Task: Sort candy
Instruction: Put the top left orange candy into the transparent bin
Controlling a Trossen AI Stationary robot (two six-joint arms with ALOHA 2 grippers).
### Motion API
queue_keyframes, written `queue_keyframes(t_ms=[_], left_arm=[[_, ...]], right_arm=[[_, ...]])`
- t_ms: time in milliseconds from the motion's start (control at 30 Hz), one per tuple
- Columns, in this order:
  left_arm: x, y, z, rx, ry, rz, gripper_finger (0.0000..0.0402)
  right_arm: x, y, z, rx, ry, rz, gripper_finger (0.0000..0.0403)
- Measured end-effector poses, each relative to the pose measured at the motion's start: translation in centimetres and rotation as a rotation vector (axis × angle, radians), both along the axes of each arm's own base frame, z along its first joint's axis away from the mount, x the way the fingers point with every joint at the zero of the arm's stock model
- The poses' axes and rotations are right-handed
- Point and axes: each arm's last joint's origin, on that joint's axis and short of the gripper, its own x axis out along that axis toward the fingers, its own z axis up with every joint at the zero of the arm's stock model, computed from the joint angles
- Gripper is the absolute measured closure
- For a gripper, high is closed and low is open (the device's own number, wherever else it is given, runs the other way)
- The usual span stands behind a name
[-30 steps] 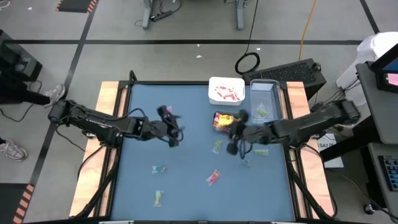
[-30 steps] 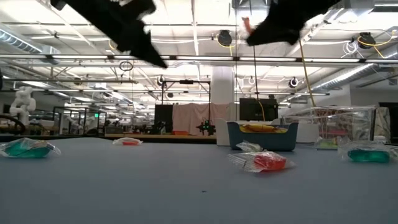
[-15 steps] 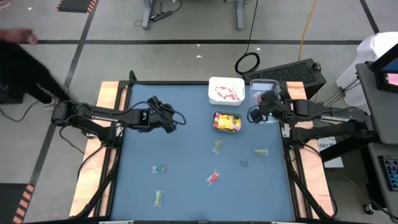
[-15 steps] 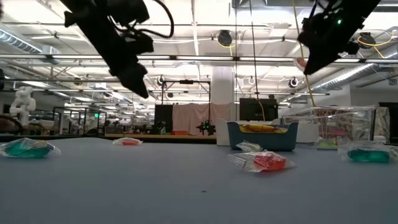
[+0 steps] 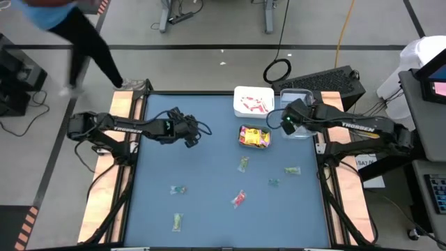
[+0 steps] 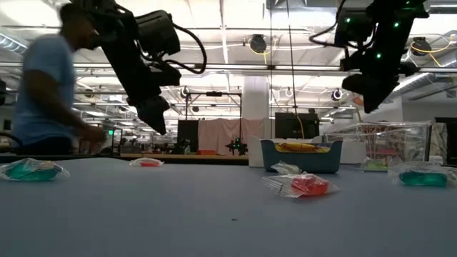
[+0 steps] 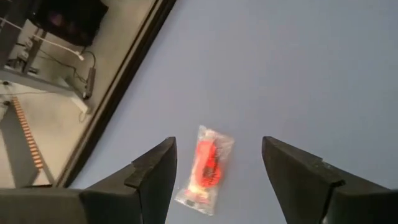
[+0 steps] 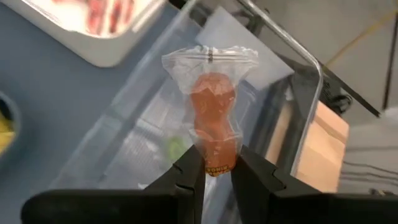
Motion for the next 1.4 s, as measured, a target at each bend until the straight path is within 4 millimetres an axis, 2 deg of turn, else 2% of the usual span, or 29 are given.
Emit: queue_keyframes(t_ms=[433, 800, 1100, 1200, 1400], left_arm=[[-0.5, 2.4, -0.2, -0.032, 0.069, -0.043, 0.016], [-1.4, 4.5, -0.5, -0.177, 0.03, -0.053, 0.016], [-3.5, 4.6, -3.3, -0.264, 0.069, -0.035, 0.016], [-3.7, 4.5, -3.9, -0.258, 0.056, -0.04, 0.016], [-3.5, 4.6, -3.8, -0.241, 0.038, -0.067, 0.016]], right_arm=[[0.2, -2.1, -1.9, 0.129, 0.079, -0.089, 0.0339], [0.9, -3.1, -3.4, 0.27, 0.078, -0.096, 0.0339], [0.8, -2.9, -3.4, 0.302, 0.085, -0.086, 0.0336], [0.7, -2.8, -3.3, 0.319, 0.073, -0.082, 0.0315], [0.5, -2.7, -3.2, 0.33, 0.09, -0.074, 0.0242]])
